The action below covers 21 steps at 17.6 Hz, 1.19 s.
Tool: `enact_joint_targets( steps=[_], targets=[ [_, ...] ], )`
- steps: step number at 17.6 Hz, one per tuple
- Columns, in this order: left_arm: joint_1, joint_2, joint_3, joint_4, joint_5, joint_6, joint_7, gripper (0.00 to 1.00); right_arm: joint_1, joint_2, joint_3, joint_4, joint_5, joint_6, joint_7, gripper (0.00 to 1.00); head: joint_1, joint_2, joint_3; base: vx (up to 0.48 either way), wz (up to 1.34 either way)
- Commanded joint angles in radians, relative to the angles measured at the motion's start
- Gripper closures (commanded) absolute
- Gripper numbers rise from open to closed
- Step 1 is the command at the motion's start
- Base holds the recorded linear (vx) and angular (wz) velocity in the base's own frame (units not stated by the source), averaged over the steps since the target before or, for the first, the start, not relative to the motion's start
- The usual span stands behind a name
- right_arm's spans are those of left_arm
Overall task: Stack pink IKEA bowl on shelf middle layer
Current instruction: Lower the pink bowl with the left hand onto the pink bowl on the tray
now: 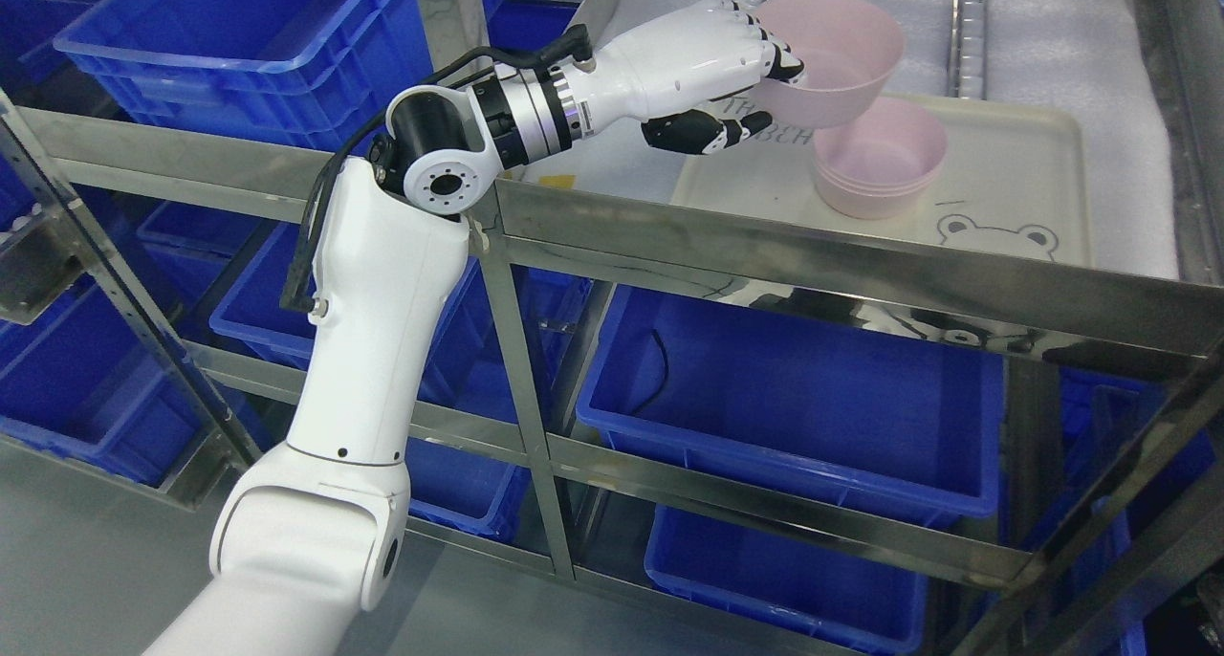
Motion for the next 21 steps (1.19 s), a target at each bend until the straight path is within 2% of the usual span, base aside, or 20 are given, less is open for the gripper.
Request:
enact_joint_targets(
  steps=[1, 5, 9, 13, 19, 21],
  targets=[
    [-0.044, 0.017, -0.090, 0.225, -0.022, 0.026, 0.008, 0.96, 0.021, -0.017, 0.000, -0.017, 0.000, 0.001, 0.000, 0.00, 0.0000, 0.000, 0.000, -0.023, -0.30],
    [-0.093, 0.017, -0.093, 0.308, -0.066, 0.026, 0.012, 0.96, 0.021, -0.017, 0.000, -0.017, 0.000, 0.001, 0.000, 0.00, 0.0000, 0.000, 0.000, -0.023, -0.27],
    [-0.126, 0.017, -0.089, 0.309, -0.105, 0.088, 0.022, 0.95, 0.021, -0.017, 0.000, -0.017, 0.000, 0.001, 0.000, 0.00, 0.0000, 0.000, 0.000, -0.015, -0.20],
    [-0.129, 0.017, -0.090, 0.309, -0.106, 0.092, 0.022, 0.95, 0.021, -0.017, 0.000, -0.017, 0.000, 0.001, 0.000, 0.00, 0.0000, 0.000, 0.000, -0.012, -0.17],
    [-0.129, 0.021, -0.086, 0.240, -0.106, 0.098, -0.013, 0.94, 0.021, -0.017, 0.000, -0.017, 0.000, 0.001, 0.000, 0.00, 0.0000, 0.000, 0.000, -0.007, -0.09],
    [-0.123, 0.049, -0.078, 0.201, -0.106, 0.119, -0.013, 0.94, 0.021, -0.017, 0.000, -0.017, 0.000, 0.001, 0.000, 0.00, 0.0000, 0.000, 0.000, 0.007, 0.05]
  ],
)
